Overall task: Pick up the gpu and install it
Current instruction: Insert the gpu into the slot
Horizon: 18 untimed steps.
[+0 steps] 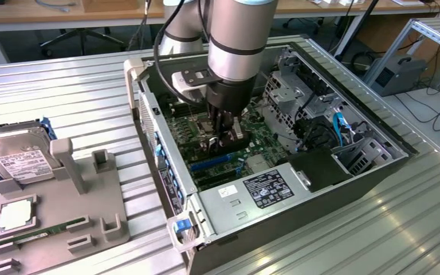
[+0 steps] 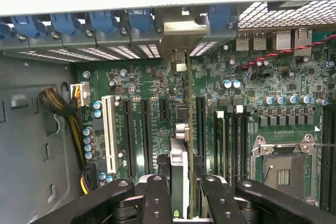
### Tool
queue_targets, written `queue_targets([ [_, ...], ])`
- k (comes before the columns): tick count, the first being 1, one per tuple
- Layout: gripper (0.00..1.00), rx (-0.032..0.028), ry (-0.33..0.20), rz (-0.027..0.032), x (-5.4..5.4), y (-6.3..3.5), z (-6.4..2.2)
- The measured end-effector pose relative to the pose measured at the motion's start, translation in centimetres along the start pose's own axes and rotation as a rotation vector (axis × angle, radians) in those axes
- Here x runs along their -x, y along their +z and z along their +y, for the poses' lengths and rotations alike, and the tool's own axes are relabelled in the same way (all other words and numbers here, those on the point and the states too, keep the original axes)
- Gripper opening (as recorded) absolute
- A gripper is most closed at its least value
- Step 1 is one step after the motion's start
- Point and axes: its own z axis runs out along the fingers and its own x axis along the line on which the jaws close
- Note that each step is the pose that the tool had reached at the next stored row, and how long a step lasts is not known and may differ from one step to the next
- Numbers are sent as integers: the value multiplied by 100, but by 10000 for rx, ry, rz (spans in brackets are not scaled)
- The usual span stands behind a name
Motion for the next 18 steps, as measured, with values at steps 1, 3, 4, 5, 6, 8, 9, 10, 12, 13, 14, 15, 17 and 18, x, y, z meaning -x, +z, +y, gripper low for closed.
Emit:
queue_targets([
  [1,27,0,-1,0,0,49,15],
  [3,27,0,0,0,1,69,18],
  [4,27,1,0,1,1,82,19],
  [5,27,0,0,1,1,87,19],
  [6,27,0,0,1,1,95,25],
  [8,27,0,0,1,1,98,26],
  [9,27,0,0,1,1,98,26],
  [10,27,2,17,6,1,98,26],
  [12,27,9,25,9,1,99,25],
  [13,27,35,24,11,2,99,17],
  [14,27,89,25,14,2,99,4],
  [15,27,125,25,16,2,99,-5],
  [17,27,150,24,18,2,99,-9],
  [18,27,150,25,18,2,99,-9],
])
